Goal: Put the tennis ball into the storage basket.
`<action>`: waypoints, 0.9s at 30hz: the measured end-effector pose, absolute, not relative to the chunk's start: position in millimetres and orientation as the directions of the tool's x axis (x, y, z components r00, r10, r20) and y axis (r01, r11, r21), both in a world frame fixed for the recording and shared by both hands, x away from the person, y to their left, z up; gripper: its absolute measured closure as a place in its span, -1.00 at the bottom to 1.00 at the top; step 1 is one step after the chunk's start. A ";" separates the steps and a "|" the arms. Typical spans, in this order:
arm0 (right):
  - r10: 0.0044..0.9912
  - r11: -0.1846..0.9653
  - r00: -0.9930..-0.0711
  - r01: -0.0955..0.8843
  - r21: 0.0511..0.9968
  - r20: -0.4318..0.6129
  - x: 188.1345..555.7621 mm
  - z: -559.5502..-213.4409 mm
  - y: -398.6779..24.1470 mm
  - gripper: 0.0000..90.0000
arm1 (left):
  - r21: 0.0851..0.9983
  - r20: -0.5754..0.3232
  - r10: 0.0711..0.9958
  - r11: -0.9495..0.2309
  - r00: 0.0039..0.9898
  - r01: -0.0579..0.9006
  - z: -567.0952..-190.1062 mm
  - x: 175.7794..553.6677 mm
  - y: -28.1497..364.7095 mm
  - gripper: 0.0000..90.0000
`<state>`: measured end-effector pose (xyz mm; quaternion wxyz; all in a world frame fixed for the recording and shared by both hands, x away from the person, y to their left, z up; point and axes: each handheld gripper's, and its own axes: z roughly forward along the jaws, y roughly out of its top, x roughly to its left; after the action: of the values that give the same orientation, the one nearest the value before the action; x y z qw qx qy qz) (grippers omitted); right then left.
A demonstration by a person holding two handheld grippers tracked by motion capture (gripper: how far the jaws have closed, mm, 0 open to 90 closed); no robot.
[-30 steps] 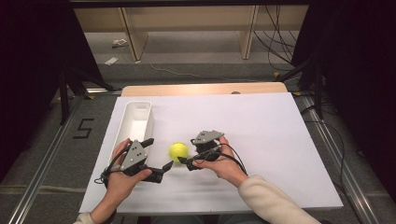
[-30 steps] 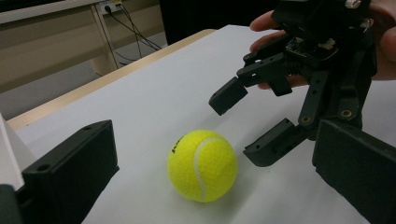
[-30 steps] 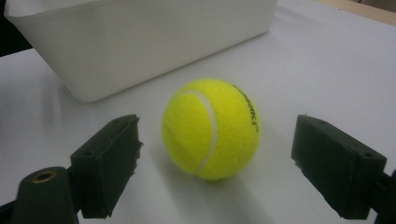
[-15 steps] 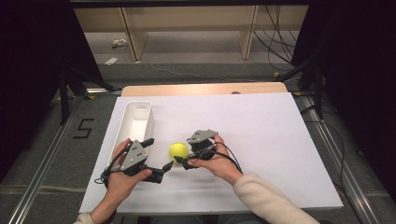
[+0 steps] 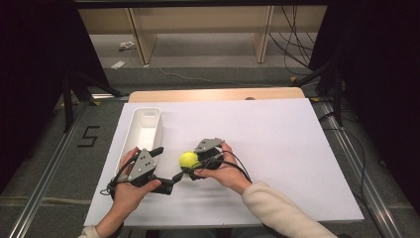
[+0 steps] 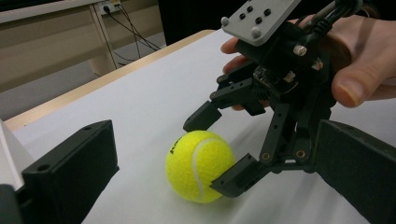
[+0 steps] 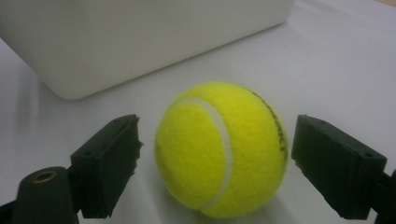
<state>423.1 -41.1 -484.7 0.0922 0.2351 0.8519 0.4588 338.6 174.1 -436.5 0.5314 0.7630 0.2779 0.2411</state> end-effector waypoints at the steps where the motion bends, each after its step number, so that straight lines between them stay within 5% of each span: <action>1: 0.484 0.471 -0.873 0.314 0.824 0.056 423.9 -486.4 -38.7 -0.64 | 0.945 0.072 0.680 -0.280 0.729 0.168 -436.5 338.5 174.1 -1.00; 27: 0.471 0.493 -0.881 0.312 0.812 0.053 430.5 -496.2 -23.6 -0.64 | 0.945 0.068 0.681 -0.279 0.729 0.172 -436.5 338.8 174.5 -1.00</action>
<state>430.5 -23.6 -496.2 0.0882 0.2278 0.8594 0.4491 338.8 174.5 -436.5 0.5314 0.7631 0.2794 0.2393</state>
